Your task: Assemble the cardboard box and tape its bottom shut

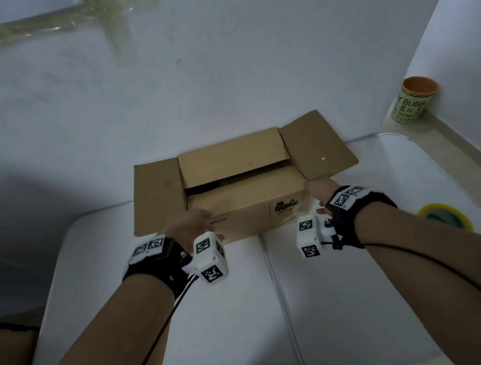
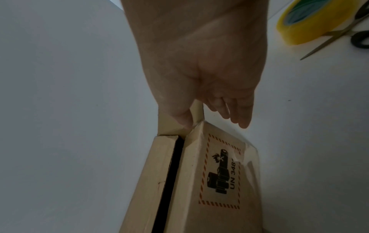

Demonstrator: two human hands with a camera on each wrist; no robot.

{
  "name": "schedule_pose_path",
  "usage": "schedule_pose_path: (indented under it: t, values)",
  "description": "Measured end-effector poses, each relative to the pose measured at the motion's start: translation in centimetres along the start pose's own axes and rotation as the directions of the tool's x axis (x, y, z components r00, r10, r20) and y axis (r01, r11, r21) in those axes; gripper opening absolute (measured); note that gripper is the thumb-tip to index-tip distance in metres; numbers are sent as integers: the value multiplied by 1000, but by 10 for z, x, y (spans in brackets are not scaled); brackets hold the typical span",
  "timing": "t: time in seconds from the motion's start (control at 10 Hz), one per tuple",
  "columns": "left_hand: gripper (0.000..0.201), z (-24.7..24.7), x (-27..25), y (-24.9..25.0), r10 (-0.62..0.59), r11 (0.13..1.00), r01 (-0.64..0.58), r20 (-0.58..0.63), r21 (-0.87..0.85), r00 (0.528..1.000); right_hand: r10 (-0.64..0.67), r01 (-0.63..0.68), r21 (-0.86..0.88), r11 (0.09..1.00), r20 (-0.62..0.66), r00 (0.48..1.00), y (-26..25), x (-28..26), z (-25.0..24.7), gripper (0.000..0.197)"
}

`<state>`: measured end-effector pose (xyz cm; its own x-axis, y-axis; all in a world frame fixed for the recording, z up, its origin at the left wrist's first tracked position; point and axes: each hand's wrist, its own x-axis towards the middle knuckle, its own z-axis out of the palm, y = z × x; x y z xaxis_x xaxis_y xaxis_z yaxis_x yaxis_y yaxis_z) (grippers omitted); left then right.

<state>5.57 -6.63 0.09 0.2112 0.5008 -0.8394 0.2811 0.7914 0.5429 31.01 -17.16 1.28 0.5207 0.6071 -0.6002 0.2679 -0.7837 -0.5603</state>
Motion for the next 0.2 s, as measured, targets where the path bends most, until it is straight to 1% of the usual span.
schedule_pose_path:
  t: [0.1,0.2]
  values:
    - [18,11,-27,0,69,988,-71,16,137,997,-39,35,-144,989,-30,999,0,-13,7,17]
    - [19,21,-34,5,216,960,-214,9,182,976,-108,116,119,986,-74,991,-6,-16,8,40]
